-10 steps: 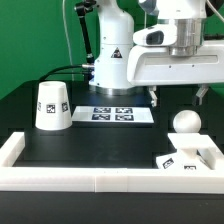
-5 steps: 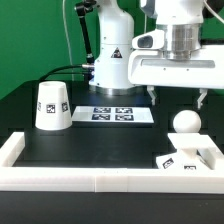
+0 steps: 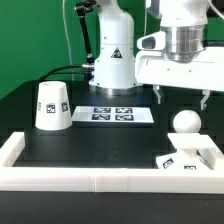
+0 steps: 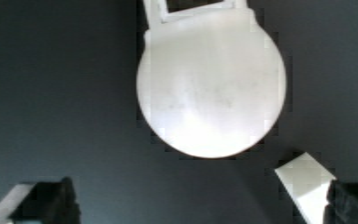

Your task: Assemble lamp

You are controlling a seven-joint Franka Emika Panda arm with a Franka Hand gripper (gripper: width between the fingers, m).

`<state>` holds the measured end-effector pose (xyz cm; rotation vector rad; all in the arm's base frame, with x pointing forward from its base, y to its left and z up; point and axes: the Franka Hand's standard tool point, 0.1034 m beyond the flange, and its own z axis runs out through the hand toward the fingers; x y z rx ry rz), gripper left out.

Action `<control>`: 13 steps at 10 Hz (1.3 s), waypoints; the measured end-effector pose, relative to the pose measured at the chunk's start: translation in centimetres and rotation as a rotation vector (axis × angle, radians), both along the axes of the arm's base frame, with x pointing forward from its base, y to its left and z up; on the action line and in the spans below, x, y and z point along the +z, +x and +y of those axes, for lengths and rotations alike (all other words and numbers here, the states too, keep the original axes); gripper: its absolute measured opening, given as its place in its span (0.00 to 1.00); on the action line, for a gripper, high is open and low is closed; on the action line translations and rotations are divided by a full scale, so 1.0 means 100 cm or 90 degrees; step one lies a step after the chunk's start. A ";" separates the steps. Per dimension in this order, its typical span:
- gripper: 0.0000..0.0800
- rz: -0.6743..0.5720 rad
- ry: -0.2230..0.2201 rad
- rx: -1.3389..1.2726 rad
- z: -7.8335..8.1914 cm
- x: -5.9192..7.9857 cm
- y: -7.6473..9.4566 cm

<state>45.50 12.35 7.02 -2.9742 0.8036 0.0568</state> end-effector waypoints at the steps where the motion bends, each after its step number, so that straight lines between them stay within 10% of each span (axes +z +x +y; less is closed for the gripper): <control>1: 0.87 0.006 0.003 0.036 0.005 0.001 -0.001; 13: 0.87 0.445 0.150 0.128 0.007 -0.011 -0.010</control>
Offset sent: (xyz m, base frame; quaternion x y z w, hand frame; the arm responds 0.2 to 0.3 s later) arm -0.0021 0.0096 0.0046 0.0120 -0.1903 -0.0169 0.9815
